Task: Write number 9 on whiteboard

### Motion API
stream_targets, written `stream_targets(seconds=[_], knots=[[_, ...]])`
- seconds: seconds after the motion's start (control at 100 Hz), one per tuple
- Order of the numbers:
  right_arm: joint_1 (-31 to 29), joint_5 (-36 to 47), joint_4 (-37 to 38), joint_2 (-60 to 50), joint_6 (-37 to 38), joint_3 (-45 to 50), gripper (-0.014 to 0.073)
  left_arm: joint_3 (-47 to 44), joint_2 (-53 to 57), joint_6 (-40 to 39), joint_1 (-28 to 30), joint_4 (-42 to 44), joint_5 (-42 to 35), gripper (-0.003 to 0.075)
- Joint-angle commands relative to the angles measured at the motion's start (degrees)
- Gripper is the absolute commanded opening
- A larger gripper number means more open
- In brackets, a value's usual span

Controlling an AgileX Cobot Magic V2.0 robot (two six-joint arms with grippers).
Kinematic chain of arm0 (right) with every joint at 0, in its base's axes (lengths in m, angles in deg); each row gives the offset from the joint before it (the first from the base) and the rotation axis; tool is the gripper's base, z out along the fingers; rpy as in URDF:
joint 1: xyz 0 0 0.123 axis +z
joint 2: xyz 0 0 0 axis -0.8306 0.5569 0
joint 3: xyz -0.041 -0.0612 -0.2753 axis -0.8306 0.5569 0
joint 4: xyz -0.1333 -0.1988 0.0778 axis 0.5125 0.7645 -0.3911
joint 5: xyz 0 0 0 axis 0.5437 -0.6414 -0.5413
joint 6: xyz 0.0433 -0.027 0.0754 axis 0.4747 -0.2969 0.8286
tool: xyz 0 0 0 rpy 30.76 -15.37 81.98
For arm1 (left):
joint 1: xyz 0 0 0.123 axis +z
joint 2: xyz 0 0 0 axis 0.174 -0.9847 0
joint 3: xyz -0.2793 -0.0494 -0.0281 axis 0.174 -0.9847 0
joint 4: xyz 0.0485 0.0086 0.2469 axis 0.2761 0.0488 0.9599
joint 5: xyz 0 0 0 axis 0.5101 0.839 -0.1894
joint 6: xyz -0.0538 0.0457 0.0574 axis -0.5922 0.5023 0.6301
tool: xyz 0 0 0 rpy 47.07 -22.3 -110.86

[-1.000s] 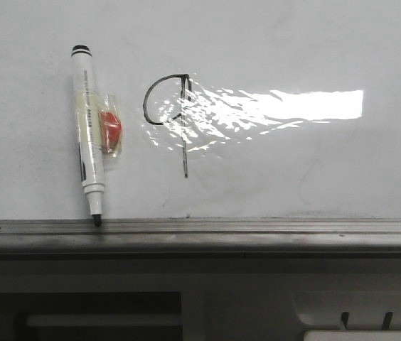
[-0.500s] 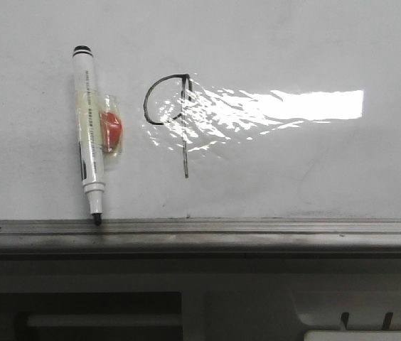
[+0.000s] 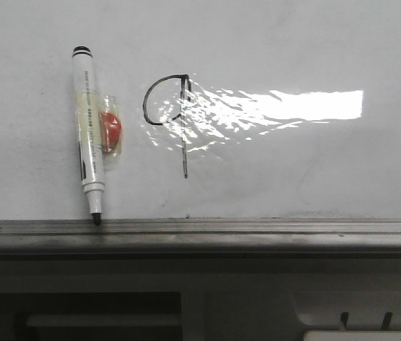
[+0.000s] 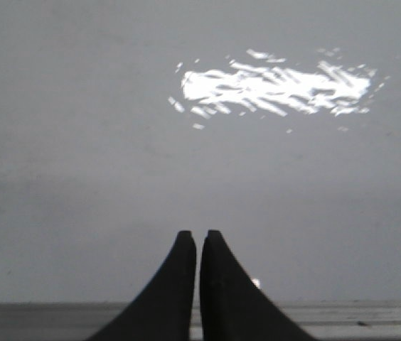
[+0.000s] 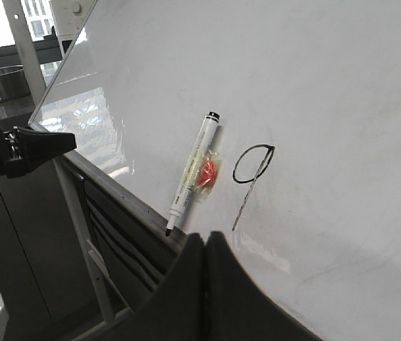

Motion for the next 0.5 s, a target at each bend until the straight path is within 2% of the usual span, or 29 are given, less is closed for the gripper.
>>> stream_targets(seconds=[0.0, 0.09, 0.49], knots=[[0.1, 4.7, 0.7, 0.4, -0.5, -1.4, -0.0069, -2.4, 1.5, 0.2, 2.2, -0.6, -0.1, -0.002], [0.1, 4.7, 0.7, 0.4, -0.5, -1.4, -0.0069, -2.4, 1.5, 0.0, 3.9, 1.1, 3.8, -0.002], [0.1, 4.7, 0.7, 0.4, -0.5, -1.4, -0.0069, -2.4, 1.5, -0.2, 4.4, 1.3, 3.6, -0.002]])
